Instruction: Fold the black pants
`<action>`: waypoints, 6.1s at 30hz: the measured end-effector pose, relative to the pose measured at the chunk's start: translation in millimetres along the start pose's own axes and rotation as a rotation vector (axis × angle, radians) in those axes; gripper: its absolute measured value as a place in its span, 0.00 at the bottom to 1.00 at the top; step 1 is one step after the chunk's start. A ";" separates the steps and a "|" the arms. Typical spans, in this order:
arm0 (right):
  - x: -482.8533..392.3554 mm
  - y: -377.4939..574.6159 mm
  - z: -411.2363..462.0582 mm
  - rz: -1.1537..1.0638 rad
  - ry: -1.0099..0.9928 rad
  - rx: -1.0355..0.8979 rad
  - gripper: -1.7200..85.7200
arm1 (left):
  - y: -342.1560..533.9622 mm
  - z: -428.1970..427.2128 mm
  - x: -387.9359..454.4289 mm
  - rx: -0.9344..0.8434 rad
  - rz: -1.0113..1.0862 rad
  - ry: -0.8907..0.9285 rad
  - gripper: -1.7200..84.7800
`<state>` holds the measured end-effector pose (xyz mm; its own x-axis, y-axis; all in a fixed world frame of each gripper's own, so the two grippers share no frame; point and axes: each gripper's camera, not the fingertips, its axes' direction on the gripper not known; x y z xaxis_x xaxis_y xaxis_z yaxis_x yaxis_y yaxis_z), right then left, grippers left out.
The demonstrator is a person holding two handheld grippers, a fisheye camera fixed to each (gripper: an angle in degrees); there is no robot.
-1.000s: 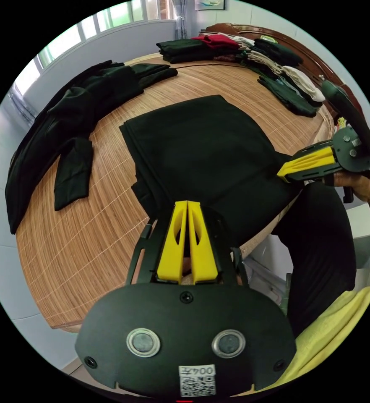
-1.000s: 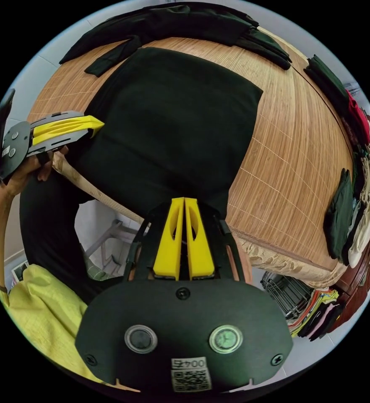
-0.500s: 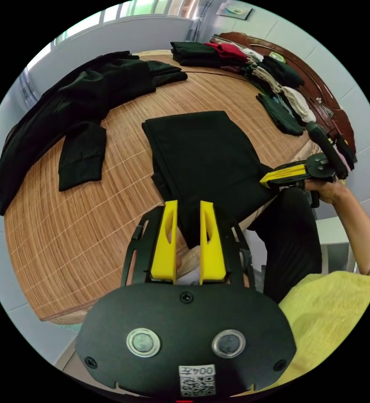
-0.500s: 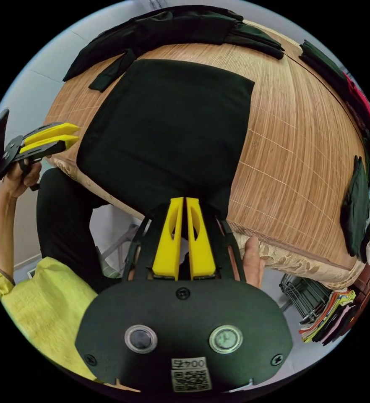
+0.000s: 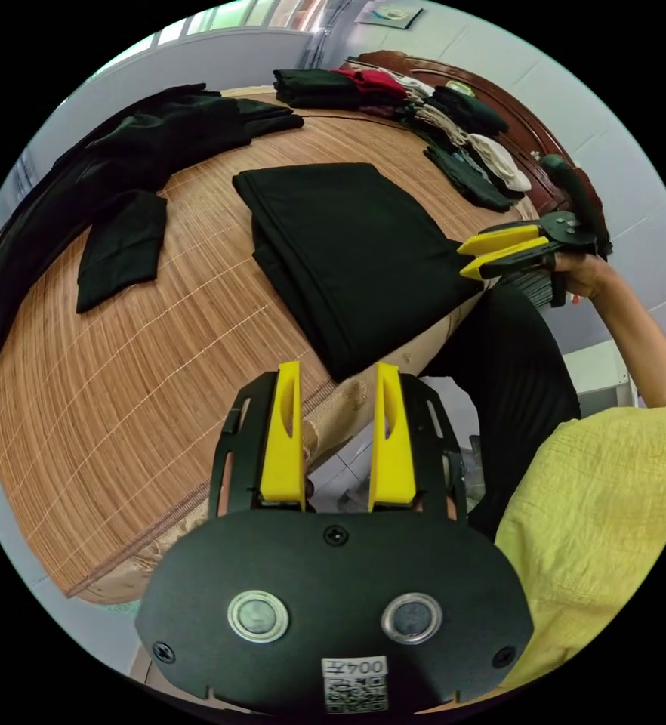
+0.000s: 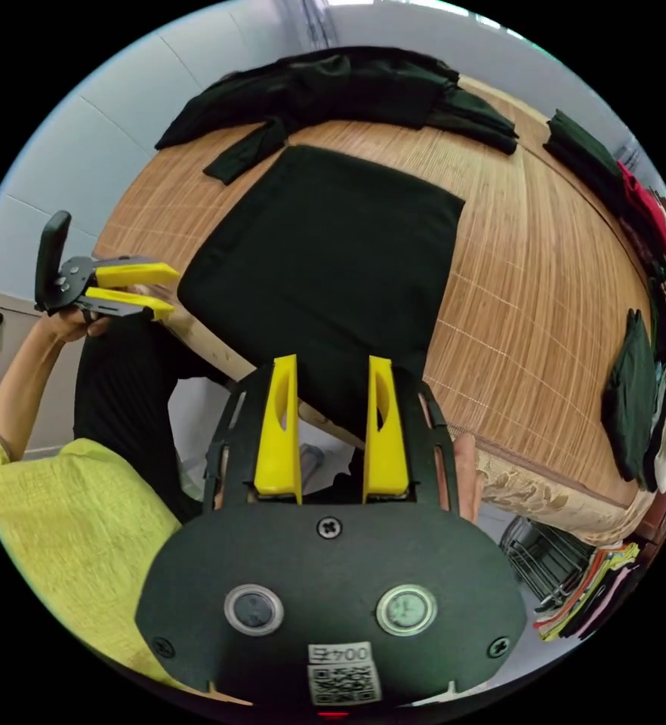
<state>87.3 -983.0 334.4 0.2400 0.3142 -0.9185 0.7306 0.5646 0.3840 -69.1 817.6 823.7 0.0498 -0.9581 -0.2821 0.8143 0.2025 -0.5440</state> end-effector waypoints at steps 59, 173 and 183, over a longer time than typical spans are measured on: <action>44.0 106.1 -157.1 -0.030 -0.160 -0.099 0.17 | -65.0 -3.4 44.1 -0.052 0.041 -0.082 0.14; 206.0 -142.2 -557.0 0.249 -0.229 0.221 0.06 | 86.5 82.7 -136.6 0.446 -0.631 0.318 0.03; 335.0 -115.3 -662.5 0.419 -0.242 0.403 0.06 | 121.4 81.8 -176.4 0.513 -0.653 0.444 0.03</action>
<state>-340.1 -437.2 44.7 0.6614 0.2379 -0.7113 0.7155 0.0844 0.6935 68.2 994.6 872.0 -0.6453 -0.6641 -0.3776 0.7640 -0.5625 -0.3161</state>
